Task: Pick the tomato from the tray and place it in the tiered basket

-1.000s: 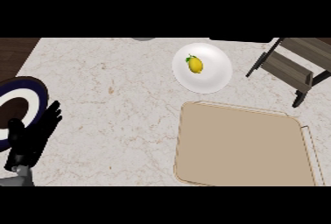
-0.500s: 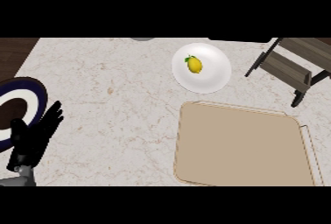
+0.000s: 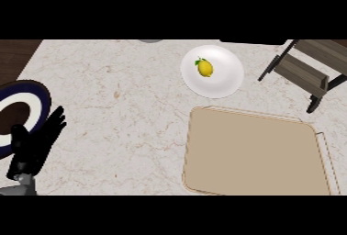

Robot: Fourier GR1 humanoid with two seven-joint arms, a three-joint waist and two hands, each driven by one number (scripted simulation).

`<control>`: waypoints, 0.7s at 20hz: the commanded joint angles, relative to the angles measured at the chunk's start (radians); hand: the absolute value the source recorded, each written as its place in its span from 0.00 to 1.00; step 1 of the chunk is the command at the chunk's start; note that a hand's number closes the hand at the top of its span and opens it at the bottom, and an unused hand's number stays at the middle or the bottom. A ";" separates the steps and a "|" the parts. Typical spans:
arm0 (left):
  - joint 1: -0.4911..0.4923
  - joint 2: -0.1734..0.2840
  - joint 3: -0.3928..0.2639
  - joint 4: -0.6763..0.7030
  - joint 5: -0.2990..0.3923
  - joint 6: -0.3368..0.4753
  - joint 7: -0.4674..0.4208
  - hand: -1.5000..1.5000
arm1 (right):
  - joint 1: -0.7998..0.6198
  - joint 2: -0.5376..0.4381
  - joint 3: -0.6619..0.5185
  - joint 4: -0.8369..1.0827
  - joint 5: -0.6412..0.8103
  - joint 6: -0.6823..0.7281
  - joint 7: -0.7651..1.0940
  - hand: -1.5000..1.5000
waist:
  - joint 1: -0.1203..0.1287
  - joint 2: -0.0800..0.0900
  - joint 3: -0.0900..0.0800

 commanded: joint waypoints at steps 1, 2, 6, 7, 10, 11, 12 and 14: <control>0.001 -0.022 -0.018 0.001 -0.017 0.012 -0.015 0.50 | -0.035 -0.025 0.018 0.029 0.020 0.089 -0.058 1.00 | -0.001 0.000 0.000; 0.003 0.005 -0.006 -0.017 -0.003 -0.010 0.008 0.50 | -0.016 -0.024 0.021 0.040 0.024 0.085 -0.048 1.00 | 0.009 0.003 0.001; -0.004 0.000 -0.005 -0.031 0.004 -0.008 0.024 0.50 | 0.000 -0.053 -0.032 0.071 -0.023 0.129 0.004 1.00 | 0.010 0.004 0.002; -0.042 -0.026 -0.018 0.000 -0.014 0.022 0.026 0.50 | 0.014 -0.042 -0.065 0.082 -0.054 0.135 0.049 1.00 | -0.004 0.007 0.002; -0.004 -0.023 -0.008 0.007 -0.007 0.008 -0.009 0.50 | 0.004 -0.052 -0.103 0.133 -0.091 0.274 0.143 0.00 | 0.000 0.001 0.000; -0.026 -0.006 0.013 0.009 0.002 0.011 0.013 0.50 | 0.004 -0.057 -0.104 0.127 -0.093 0.282 0.171 0.00 | 0.000 0.002 0.001; -0.011 -0.008 0.003 -0.011 0.002 0.002 0.015 0.50 | 0.045 -0.045 -0.114 0.133 -0.104 0.266 0.193 0.00 | 0.000 0.001 0.002; 0.013 -0.014 0.000 0.033 -0.018 0.005 -0.037 0.50 | 0.015 -0.044 -0.128 0.113 -0.120 0.298 0.291 0.00 | -0.011 -0.005 0.000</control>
